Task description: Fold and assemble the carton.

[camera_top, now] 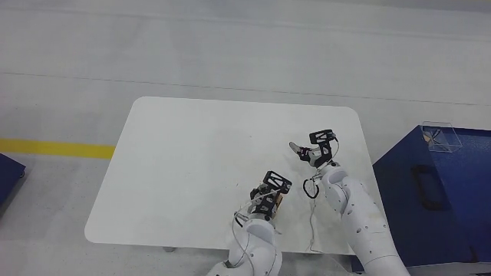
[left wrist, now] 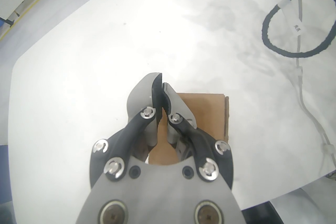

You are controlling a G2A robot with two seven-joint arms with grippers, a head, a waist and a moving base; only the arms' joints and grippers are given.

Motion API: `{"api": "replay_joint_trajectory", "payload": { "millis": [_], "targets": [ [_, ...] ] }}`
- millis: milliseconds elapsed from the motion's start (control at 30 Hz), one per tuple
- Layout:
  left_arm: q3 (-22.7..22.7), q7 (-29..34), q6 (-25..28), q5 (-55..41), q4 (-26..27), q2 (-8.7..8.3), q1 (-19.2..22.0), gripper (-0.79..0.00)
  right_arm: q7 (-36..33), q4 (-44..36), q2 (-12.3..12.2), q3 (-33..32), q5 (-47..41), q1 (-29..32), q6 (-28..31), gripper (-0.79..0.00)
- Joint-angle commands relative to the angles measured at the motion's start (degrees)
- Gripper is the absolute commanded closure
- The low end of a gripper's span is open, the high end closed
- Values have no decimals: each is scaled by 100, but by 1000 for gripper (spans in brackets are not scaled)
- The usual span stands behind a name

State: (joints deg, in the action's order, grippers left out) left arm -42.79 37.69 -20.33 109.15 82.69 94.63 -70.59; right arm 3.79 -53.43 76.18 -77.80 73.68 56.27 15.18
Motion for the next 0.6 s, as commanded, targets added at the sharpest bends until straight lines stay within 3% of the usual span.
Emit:
{"api": "replay_joint_trajectory", "payload": {
  "millis": [0,167,333,567],
  "targets": [
    [-40,79,48,-60,-109,21,45,0,0,0,0,0,0,0,0,-785],
    [-77,1,77,-205,-334,86,159,0,0,0,0,0,0,0,0,-785],
    [-16,-193,-106,95,-136,104,6,0,0,0,0,0,0,0,0,-785],
    [-113,76,158,11,-313,152,63,0,0,0,0,0,0,0,0,-785]
  ]
}}
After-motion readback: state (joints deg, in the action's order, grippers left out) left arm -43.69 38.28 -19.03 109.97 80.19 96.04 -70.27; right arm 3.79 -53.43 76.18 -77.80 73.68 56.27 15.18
